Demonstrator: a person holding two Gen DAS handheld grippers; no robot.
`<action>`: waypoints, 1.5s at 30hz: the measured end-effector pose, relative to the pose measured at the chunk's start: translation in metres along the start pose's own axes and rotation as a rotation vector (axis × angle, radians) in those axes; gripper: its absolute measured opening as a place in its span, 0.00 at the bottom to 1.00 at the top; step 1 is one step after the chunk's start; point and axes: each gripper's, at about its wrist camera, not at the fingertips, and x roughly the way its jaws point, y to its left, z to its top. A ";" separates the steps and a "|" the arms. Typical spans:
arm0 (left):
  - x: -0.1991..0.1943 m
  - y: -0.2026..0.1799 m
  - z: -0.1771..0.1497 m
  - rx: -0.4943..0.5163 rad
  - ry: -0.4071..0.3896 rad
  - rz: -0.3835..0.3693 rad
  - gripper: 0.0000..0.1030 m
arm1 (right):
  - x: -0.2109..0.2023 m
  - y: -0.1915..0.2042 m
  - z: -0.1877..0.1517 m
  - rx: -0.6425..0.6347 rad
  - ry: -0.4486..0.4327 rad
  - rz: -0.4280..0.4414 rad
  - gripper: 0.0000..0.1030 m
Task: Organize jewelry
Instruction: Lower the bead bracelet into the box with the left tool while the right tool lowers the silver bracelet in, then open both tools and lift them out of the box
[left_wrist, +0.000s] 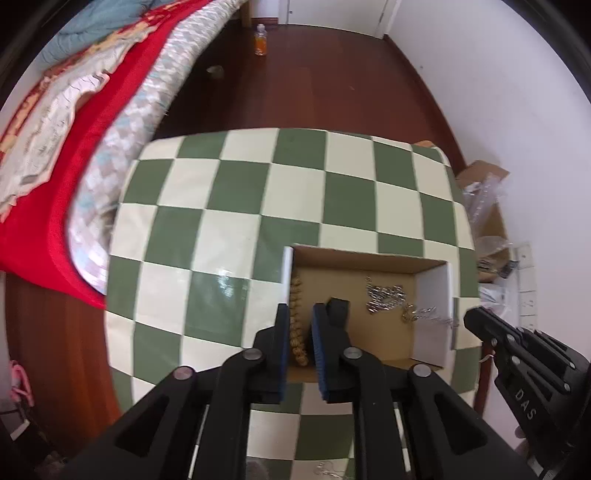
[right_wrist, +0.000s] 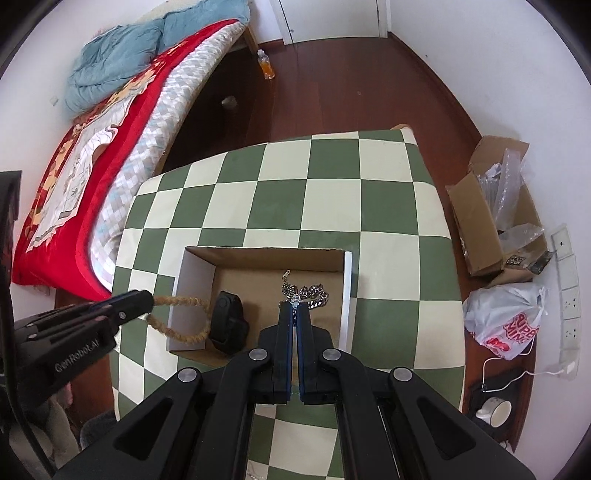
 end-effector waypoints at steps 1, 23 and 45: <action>-0.002 0.000 0.001 0.004 -0.013 0.007 0.28 | 0.002 0.000 0.001 0.000 0.006 -0.006 0.03; -0.012 0.020 -0.044 0.002 -0.189 0.238 1.00 | 0.015 0.006 -0.040 -0.020 0.028 -0.227 1.00; -0.117 -0.005 -0.148 0.019 -0.424 0.237 1.00 | -0.095 0.019 -0.115 -0.026 -0.232 -0.255 1.00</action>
